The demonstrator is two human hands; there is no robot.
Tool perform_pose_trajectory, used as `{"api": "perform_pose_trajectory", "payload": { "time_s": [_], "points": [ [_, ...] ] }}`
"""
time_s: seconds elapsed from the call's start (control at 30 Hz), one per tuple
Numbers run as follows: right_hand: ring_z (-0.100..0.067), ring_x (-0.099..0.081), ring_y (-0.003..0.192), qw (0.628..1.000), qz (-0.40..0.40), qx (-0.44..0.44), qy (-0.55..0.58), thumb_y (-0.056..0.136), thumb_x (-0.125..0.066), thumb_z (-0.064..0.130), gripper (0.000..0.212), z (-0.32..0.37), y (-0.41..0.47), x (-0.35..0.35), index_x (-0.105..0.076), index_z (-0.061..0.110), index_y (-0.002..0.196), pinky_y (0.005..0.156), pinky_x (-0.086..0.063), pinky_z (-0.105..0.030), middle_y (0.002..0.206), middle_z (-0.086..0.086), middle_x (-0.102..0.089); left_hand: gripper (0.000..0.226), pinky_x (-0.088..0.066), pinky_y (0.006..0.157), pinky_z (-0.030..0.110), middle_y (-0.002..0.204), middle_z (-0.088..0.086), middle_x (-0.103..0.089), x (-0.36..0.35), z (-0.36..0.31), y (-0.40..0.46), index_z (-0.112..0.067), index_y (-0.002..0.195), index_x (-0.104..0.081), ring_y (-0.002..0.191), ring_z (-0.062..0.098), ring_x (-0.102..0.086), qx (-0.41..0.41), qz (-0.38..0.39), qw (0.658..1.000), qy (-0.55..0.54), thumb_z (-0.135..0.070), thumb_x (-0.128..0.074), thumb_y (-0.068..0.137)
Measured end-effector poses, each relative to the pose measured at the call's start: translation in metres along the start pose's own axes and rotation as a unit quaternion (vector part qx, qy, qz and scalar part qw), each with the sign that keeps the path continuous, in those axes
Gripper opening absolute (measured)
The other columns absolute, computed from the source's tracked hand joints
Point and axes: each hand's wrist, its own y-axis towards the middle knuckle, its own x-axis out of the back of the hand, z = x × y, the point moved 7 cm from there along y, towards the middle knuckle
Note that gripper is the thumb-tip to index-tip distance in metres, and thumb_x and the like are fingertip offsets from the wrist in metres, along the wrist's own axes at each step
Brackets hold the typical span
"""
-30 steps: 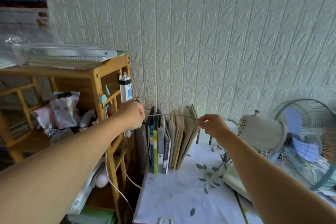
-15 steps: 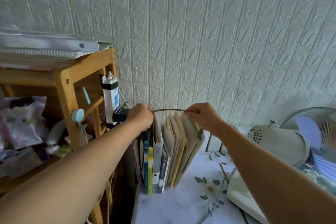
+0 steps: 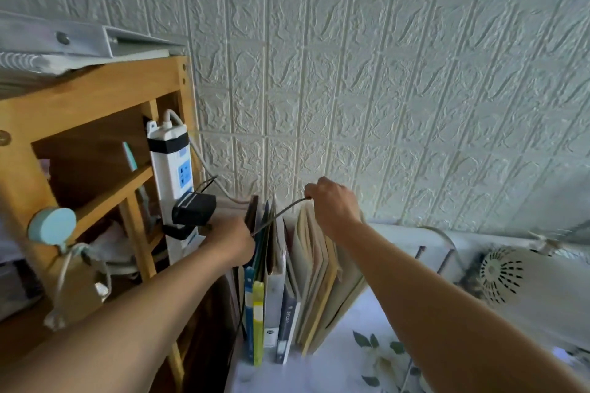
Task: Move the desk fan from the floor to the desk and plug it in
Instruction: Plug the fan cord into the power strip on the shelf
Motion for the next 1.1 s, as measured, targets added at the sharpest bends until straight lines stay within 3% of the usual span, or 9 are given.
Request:
{"api": "perform_pose_trajectory", "payload": {
  "time_s": [0.1,0.2,0.23,0.33,0.43,0.5,0.6,0.77,1.1],
  "points": [
    [-0.022,-0.055,0.077,0.999,0.032,0.018,0.015,0.089,-0.044,-0.005,0.029,0.014,-0.003,-0.024,-0.061,0.008,0.108,0.064,-0.043,-0.031,0.106,-0.009,-0.057,0.025,-0.051,0.085,0.032,0.113,0.01,-0.062,-0.005,-0.004,0.002,-0.01,0.113,-0.063,0.104,0.025,-0.058,0.009,-0.016,1.0,-0.014,-0.015,-0.05,0.091],
    [-0.026,-0.058,0.102,0.997,0.068,0.022,0.019,0.09,-0.045,-0.003,0.03,0.018,-0.017,-0.047,-0.059,0.007,0.114,0.098,-0.043,-0.039,0.118,-0.01,-0.055,0.024,-0.051,0.082,0.032,0.11,0.006,-0.063,-0.008,-0.007,0.0,-0.014,0.105,-0.066,0.101,0.023,-0.058,-0.006,-0.035,0.999,-0.025,-0.009,-0.052,0.087],
    [-0.027,-0.058,0.106,0.997,0.07,0.015,0.025,0.09,-0.045,-0.004,0.031,0.016,-0.02,-0.05,-0.059,0.005,0.116,0.1,-0.042,-0.039,0.121,-0.01,-0.054,0.024,-0.053,0.083,0.034,0.108,0.005,-0.065,-0.008,-0.008,0.0,-0.015,0.102,-0.069,0.1,0.023,-0.059,-0.013,-0.035,0.999,-0.025,-0.008,-0.053,0.086],
    [-0.028,-0.063,0.091,0.995,0.063,-0.035,0.069,0.09,-0.043,-0.005,0.031,0.003,-0.025,-0.047,-0.058,0.001,0.116,0.069,-0.048,-0.03,0.122,-0.009,-0.052,0.009,-0.054,0.08,0.033,0.097,0.0,-0.066,-0.009,-0.014,-0.001,-0.02,0.09,-0.068,0.095,0.023,-0.061,-0.037,-0.022,0.998,-0.034,-0.02,-0.061,0.085],
    [-0.024,-0.061,0.081,0.99,0.058,-0.092,0.087,0.091,-0.041,-0.004,0.033,-0.011,-0.029,-0.043,-0.056,0.004,0.12,0.062,-0.045,-0.029,0.128,-0.009,-0.053,0.007,-0.05,0.073,0.03,0.09,-0.003,-0.062,-0.012,-0.02,-0.005,-0.028,0.084,-0.06,0.092,0.021,-0.061,-0.056,-0.006,0.998,-0.034,-0.027,-0.066,0.081],
    [-0.026,-0.063,0.091,0.988,0.09,-0.111,0.065,0.09,-0.041,-0.006,0.037,-0.014,-0.036,-0.049,-0.057,0.005,0.122,0.065,-0.049,-0.031,0.133,-0.011,-0.051,0.01,-0.048,0.068,0.03,0.096,-0.002,-0.065,-0.012,-0.022,-0.006,-0.028,0.085,-0.062,0.09,0.02,-0.061,-0.054,-0.023,0.998,-0.006,-0.02,-0.066,0.081],
    [-0.028,-0.061,0.098,0.986,0.137,-0.088,0.042,0.087,-0.043,-0.006,0.03,-0.014,-0.047,-0.062,-0.061,0.006,0.108,0.078,-0.053,-0.036,0.114,-0.012,-0.063,0.015,-0.045,0.062,0.028,0.096,-0.003,-0.067,-0.002,-0.023,-0.008,-0.027,0.084,-0.066,0.086,0.018,-0.061,-0.056,-0.089,0.994,0.008,-0.013,-0.062,0.084],
    [-0.027,-0.041,0.127,0.99,0.133,-0.031,0.032,0.082,-0.047,0.0,0.041,-0.016,-0.054,-0.066,-0.052,0.012,0.121,0.104,-0.035,-0.041,0.132,-0.006,-0.052,0.014,-0.045,0.063,0.029,0.095,-0.001,-0.068,-0.003,-0.02,-0.009,-0.025,0.082,-0.065,0.086,0.018,-0.061,-0.065,-0.113,0.991,-0.019,-0.011,-0.065,0.083],
    [-0.028,-0.034,0.13,0.985,0.117,-0.076,0.097,0.076,-0.049,-0.005,0.07,-0.013,-0.065,-0.042,-0.033,0.013,0.141,0.107,-0.034,-0.04,0.144,-0.009,-0.035,0.03,-0.045,0.073,0.031,0.112,-0.001,-0.062,0.002,-0.013,-0.018,-0.024,0.112,-0.061,0.104,0.022,-0.057,-0.064,-0.113,0.99,-0.056,-0.017,-0.065,0.083]
  ]
}}
